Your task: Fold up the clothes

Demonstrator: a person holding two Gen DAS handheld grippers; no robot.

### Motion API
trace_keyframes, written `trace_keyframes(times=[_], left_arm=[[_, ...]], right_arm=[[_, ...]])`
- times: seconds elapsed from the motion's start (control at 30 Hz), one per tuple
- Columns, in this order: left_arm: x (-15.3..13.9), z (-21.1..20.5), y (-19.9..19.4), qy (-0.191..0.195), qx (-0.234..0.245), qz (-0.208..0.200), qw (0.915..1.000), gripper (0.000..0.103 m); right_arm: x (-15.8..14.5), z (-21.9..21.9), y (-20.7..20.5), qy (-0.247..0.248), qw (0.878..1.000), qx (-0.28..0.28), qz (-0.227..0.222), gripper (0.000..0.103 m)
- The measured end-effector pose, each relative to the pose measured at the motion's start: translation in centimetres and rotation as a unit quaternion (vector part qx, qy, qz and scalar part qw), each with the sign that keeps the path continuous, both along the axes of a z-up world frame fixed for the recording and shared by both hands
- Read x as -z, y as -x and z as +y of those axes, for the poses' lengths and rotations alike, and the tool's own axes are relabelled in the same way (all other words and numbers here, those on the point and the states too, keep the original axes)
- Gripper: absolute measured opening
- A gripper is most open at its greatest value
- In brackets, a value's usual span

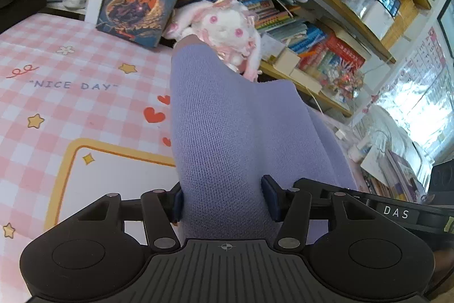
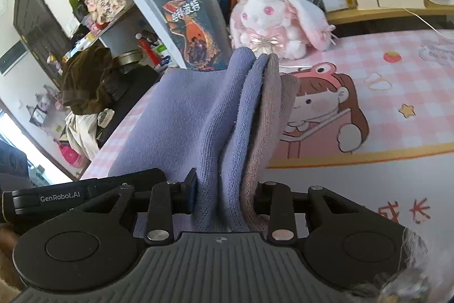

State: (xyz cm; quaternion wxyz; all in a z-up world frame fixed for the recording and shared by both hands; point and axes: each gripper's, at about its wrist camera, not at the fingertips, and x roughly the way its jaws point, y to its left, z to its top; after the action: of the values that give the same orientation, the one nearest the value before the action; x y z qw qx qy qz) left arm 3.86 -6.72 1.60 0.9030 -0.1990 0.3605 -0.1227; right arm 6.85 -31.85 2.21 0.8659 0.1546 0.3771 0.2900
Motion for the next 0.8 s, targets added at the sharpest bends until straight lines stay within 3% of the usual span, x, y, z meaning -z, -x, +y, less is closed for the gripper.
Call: trace_keyframes(times=[0.43,0.8], left_arm=[[-0.1,-1.8,-1.4,-0.008,0.039,0.005,0.9992,0.053],[0.3,-0.9,-2.8,-0.001,0.057,0.004,0.9984,0.053]], right_arm=[[0.3,-2.3,0.7,-0.011,0.999,0.041,0.013,0.03],[0.2,-1.5,0.1,-0.004,0.998,0.056,0.012,0.03]])
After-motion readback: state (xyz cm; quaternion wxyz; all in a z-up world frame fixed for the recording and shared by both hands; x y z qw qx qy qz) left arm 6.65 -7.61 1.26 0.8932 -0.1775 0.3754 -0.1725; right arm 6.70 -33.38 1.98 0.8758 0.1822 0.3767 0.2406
